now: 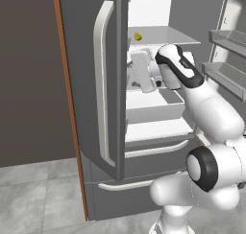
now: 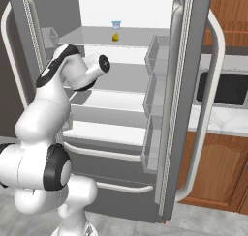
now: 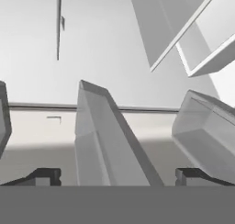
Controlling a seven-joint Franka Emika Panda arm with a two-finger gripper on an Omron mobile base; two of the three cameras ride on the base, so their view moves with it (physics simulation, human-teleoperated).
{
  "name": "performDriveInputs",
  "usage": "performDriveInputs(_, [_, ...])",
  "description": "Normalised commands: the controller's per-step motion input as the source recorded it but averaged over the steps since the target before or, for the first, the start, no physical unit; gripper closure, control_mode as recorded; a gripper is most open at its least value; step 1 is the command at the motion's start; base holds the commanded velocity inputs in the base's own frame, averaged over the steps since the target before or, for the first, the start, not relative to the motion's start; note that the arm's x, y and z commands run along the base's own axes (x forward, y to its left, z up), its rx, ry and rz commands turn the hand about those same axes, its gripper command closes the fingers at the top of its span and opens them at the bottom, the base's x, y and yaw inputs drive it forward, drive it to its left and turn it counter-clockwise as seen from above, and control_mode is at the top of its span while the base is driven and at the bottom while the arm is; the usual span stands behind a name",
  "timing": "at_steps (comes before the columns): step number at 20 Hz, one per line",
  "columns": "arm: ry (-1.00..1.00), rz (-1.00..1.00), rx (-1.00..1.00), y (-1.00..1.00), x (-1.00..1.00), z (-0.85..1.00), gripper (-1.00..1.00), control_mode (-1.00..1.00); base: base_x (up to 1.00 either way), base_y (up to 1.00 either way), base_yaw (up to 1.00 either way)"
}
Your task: Take the lemon wedge from the fridge and place it on the plate with fish on the dining counter.
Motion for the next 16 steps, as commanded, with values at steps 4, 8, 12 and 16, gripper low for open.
performDriveInputs(4, [0.00,0.07,0.00,0.47,0.37,-0.15,-1.00,-1.00,0.00,0.00,0.00])
performDriveInputs(8, [0.00,0.11,0.00,0.48,0.14,-0.20,-1.00,-1.00,0.00,0.00,0.00])
performDriveInputs(12, [0.00,0.14,0.00,0.71,0.01,-0.11,-1.00,-1.00,0.00,0.00,0.00])
performDriveInputs(16, [0.00,0.14,-0.02,0.99,-0.04,-0.01,-1.00,-1.00,0.00,0.00,0.00])
